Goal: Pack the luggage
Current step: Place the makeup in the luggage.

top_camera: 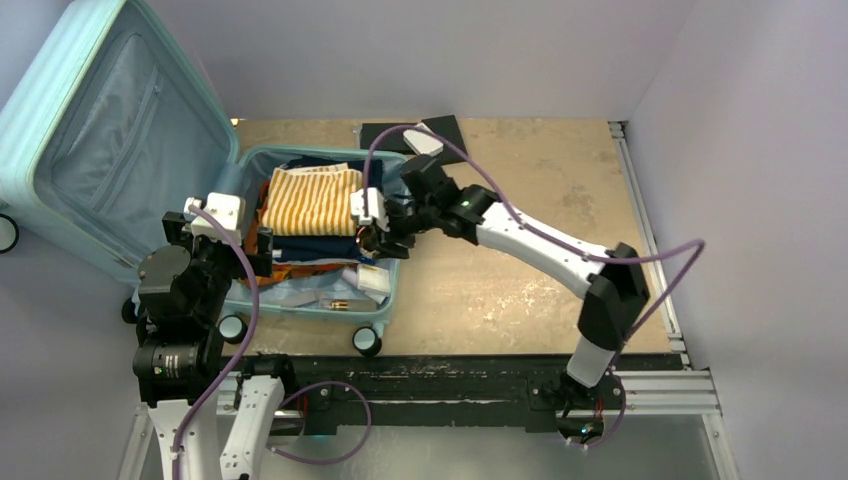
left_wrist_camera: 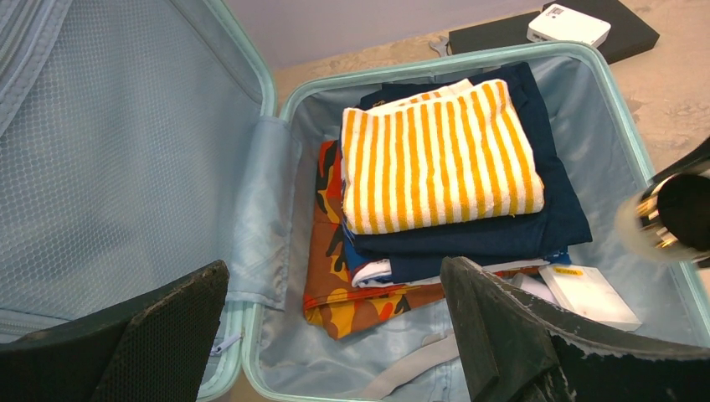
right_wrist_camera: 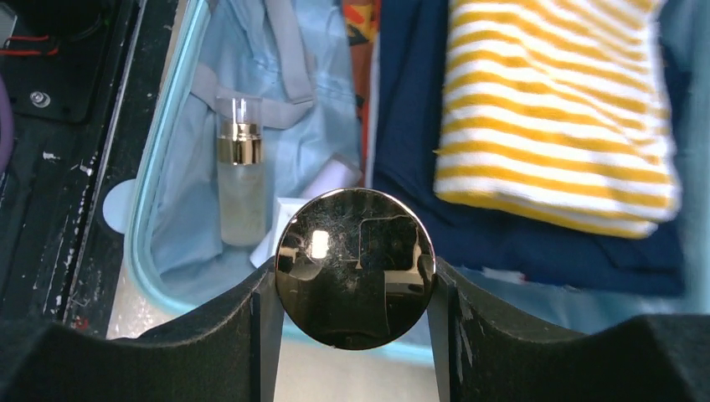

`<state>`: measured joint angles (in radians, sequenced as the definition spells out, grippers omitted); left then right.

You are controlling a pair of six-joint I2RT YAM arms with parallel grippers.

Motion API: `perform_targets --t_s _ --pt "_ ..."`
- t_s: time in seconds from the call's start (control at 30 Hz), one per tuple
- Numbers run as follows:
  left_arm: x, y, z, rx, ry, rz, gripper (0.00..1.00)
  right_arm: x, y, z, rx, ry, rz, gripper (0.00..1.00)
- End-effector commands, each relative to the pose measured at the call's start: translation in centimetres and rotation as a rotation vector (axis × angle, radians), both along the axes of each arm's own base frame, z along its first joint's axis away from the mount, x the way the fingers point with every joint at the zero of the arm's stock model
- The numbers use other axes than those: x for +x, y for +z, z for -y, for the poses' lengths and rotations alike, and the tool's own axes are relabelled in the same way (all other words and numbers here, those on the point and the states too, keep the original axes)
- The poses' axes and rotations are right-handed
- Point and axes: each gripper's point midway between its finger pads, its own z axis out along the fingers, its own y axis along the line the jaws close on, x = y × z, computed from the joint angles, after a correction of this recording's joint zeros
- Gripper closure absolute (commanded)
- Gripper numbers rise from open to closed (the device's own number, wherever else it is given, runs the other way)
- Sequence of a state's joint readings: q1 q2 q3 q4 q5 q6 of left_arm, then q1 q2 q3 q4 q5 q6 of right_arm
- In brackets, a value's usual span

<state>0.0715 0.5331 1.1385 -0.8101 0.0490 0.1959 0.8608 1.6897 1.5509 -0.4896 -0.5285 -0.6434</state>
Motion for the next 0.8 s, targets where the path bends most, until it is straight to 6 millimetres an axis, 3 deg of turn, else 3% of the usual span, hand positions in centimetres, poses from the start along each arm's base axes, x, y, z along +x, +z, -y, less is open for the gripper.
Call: perform_targets --t_s 0.0,0.23,0.37,0.57,0.6,0.63,0.67,0.77 --pt "0.1 0.6 -0.1 -0.017 0.011 0.015 0.01 -0.9 -3.6 -3.4 -0.017 0.057 -0.073 0.88" --pt "0.3 0.3 -0.1 -0.017 0.011 0.009 0.01 -1.1 -9.7 -5.2 -0.071 0.068 -0.152 0.88" --pt "0.5 0.1 -0.1 -0.017 0.011 0.007 0.01 -1.4 -11.4 -5.4 -0.096 0.075 -0.179 0.76" --pt "0.3 0.3 -0.1 -0.013 0.01 0.017 0.01 -2.0 -10.0 -4.7 -0.11 0.111 -0.162 0.43" --pt "0.3 0.4 -0.1 -0.013 0.01 0.017 0.01 -2.2 -9.5 -4.5 -0.112 0.122 -0.162 0.33" --pt "0.2 0.4 -0.1 -0.012 0.009 0.018 0.01 -2.6 -8.9 -4.3 -0.111 0.135 -0.168 0.15" --pt "0.2 0.5 -0.1 -0.012 0.01 0.017 0.01 -2.9 -8.4 -4.1 -0.109 0.141 -0.171 0.03" --pt "0.2 0.7 -0.1 -0.012 0.008 0.02 0.01 -3.0 -6.2 -3.7 -0.093 0.141 -0.146 0.01"
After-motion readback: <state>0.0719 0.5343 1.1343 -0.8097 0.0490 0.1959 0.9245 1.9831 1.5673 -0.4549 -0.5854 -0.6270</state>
